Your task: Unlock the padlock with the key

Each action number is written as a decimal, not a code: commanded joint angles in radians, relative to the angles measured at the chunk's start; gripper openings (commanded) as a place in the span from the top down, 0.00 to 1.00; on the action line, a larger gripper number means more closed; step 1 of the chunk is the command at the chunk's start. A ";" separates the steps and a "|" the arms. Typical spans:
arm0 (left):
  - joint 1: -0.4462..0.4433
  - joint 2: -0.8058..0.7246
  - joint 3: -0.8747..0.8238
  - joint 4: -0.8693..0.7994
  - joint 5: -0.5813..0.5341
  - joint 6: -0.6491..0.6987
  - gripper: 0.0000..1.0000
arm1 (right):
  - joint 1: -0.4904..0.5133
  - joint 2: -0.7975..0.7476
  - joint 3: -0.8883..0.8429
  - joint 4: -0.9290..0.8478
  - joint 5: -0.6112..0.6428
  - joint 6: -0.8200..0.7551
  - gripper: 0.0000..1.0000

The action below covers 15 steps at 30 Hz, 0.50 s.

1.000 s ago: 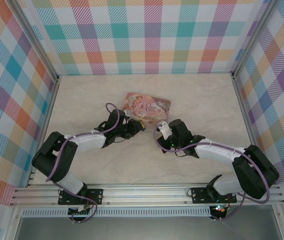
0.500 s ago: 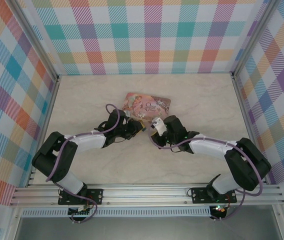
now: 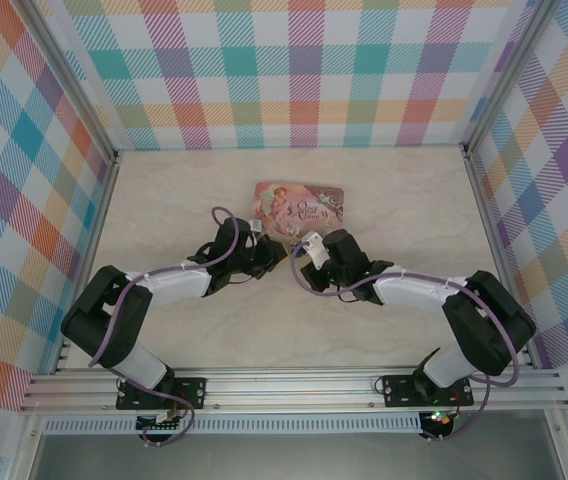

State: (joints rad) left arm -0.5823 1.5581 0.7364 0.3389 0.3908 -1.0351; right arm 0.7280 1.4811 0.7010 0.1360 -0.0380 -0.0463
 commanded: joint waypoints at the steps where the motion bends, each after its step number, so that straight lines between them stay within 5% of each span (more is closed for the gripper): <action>1: -0.011 -0.039 -0.005 -0.020 -0.034 0.026 0.90 | -0.001 -0.059 -0.031 -0.019 0.020 -0.020 1.00; 9: 0.003 -0.059 -0.003 -0.113 -0.114 0.119 0.71 | -0.036 -0.128 -0.055 -0.042 0.005 0.022 0.99; 15: 0.023 -0.105 -0.004 -0.146 -0.147 0.175 0.44 | -0.144 -0.138 0.014 0.000 -0.188 0.136 0.99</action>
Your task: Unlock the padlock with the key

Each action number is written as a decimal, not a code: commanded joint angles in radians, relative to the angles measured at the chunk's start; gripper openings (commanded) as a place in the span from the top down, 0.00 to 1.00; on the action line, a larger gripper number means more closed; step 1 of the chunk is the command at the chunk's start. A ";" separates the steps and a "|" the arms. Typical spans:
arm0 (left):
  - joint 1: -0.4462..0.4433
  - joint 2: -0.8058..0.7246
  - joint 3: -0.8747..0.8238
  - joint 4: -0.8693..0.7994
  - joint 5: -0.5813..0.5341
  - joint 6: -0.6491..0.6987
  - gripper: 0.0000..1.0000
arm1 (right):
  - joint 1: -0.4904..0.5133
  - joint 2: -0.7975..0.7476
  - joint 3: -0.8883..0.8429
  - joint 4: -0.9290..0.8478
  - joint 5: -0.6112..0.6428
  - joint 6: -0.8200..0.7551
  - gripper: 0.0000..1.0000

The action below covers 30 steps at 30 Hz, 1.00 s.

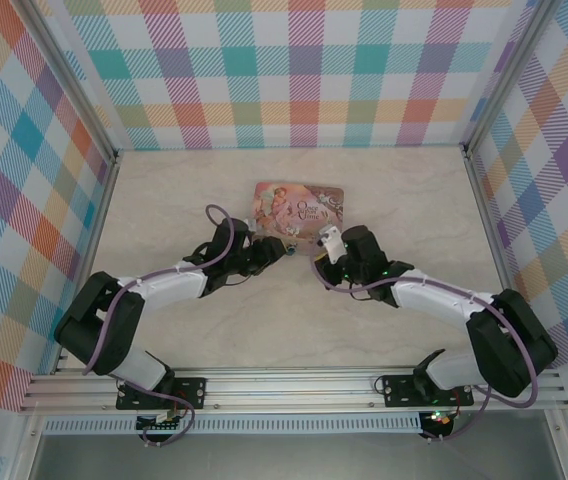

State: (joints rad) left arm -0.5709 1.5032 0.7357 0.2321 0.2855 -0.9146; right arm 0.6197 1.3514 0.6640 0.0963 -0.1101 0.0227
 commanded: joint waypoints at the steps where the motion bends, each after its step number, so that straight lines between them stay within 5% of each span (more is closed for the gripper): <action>1: 0.019 -0.063 -0.001 -0.058 -0.052 0.072 0.41 | -0.057 0.008 0.077 0.052 -0.157 0.087 0.99; 7: 0.059 -0.124 0.004 -0.139 -0.096 0.145 0.28 | -0.152 0.219 0.267 0.138 -0.308 0.168 0.99; 17: 0.075 -0.167 -0.030 -0.152 -0.117 0.232 0.14 | -0.160 0.539 0.592 -0.019 -0.281 0.204 1.00; 30: 0.077 -0.138 -0.020 -0.149 -0.109 0.253 0.11 | -0.153 0.579 0.489 -0.173 -0.279 0.338 1.00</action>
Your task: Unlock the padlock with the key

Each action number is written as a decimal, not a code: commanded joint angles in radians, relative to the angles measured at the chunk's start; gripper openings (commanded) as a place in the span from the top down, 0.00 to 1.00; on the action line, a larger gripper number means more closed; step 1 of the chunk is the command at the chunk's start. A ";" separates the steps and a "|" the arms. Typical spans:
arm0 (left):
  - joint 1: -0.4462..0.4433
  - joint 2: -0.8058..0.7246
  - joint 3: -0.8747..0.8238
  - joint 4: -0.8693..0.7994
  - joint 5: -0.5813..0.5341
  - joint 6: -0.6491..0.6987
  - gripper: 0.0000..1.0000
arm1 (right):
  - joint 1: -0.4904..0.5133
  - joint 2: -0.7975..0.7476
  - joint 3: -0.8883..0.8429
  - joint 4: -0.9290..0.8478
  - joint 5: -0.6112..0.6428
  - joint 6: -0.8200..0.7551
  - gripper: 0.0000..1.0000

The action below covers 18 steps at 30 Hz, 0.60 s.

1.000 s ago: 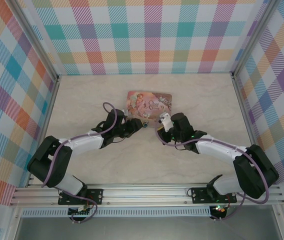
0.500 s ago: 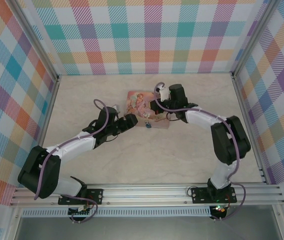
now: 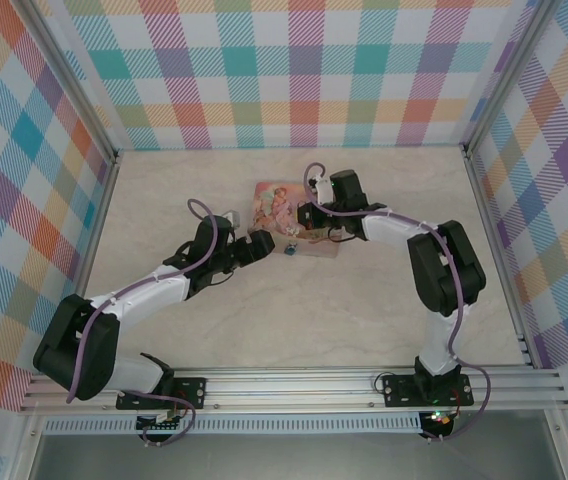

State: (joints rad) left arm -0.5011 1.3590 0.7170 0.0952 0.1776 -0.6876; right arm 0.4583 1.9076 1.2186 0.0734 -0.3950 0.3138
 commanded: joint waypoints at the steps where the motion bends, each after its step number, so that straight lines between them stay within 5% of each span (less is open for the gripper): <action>1: 0.008 0.008 -0.004 -0.002 0.007 0.031 0.11 | 0.012 0.022 -0.079 -0.159 0.004 0.051 1.00; 18: 0.008 0.042 -0.060 0.153 0.055 0.072 0.06 | -0.041 -0.049 -0.222 0.095 -0.144 0.199 1.00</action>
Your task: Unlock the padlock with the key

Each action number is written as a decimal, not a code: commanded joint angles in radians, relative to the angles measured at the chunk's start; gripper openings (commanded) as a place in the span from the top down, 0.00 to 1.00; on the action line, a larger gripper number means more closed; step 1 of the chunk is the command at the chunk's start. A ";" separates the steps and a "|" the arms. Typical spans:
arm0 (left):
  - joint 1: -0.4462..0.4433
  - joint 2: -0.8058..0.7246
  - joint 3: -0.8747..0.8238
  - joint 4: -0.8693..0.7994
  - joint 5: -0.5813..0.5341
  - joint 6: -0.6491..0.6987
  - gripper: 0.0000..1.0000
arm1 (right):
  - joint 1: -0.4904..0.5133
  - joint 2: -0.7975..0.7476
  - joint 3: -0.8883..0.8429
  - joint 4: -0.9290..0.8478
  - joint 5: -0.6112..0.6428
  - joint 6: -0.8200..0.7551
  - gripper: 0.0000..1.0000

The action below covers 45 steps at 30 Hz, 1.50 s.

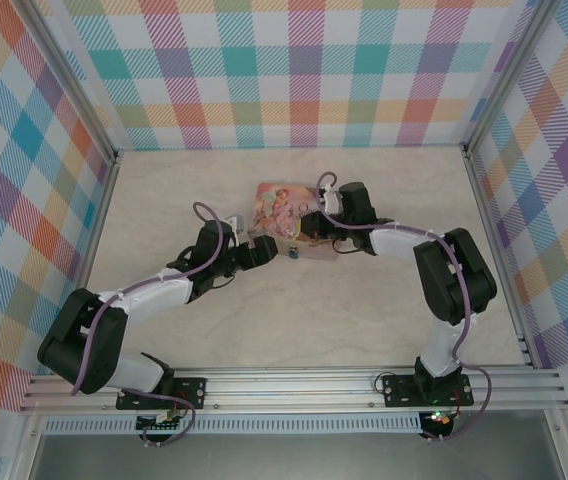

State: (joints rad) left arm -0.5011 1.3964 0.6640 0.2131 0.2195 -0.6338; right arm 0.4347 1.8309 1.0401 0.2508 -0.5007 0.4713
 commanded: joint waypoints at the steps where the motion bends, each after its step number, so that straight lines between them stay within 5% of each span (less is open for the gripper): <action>1: 0.007 0.003 -0.007 0.036 0.014 0.017 0.06 | -0.023 0.027 -0.043 -0.086 -0.042 0.039 1.00; 17: -0.029 0.003 -0.086 0.184 0.106 0.153 0.01 | 0.044 -0.039 -0.247 0.026 -0.051 0.153 1.00; 29: -0.104 0.123 -0.149 0.383 0.177 0.258 0.00 | 0.082 -0.098 -0.211 -0.023 0.040 0.206 1.00; 45: -0.115 0.301 -0.111 0.541 0.126 0.404 0.01 | 0.127 -0.130 -0.217 -0.014 0.128 0.273 1.00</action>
State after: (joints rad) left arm -0.6041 1.6726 0.5354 0.6640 0.3775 -0.3141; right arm 0.5407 1.6913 0.8452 0.3553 -0.3927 0.7265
